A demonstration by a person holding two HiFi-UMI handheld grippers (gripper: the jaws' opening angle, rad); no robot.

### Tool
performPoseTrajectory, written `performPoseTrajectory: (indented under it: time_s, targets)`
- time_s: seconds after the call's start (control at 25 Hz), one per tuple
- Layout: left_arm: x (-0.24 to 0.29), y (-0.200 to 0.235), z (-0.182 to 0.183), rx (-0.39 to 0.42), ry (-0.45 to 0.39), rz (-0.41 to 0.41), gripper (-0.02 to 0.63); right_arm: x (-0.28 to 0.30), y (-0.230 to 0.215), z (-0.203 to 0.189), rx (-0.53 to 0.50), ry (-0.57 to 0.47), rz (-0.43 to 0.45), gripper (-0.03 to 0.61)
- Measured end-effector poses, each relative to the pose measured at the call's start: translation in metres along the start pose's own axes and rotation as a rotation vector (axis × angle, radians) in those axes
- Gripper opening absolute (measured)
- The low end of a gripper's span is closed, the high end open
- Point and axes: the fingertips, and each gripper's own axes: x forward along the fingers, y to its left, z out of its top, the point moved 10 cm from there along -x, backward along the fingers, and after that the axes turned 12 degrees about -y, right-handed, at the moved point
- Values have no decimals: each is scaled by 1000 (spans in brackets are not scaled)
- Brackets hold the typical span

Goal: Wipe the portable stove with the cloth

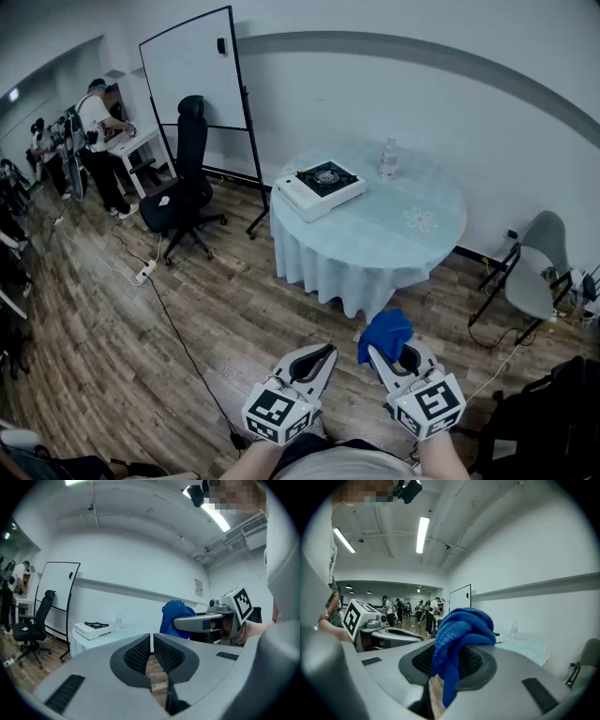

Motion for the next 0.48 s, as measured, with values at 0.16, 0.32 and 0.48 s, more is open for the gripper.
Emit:
performPoseTrajectory:
  time_s: [0.16, 0.32, 0.48]
  targets:
    - [5, 11, 0, -7, -2, 3, 38, 8, -4, 3, -39, 10, -3, 100]
    - [14, 22, 3, 7, -17, -3, 38, 21, -9, -1, -48, 23, -8, 100]
    - [24, 34, 6, 20, -27, -24, 38, 36, -10, -3, -33, 2, -32, 100]
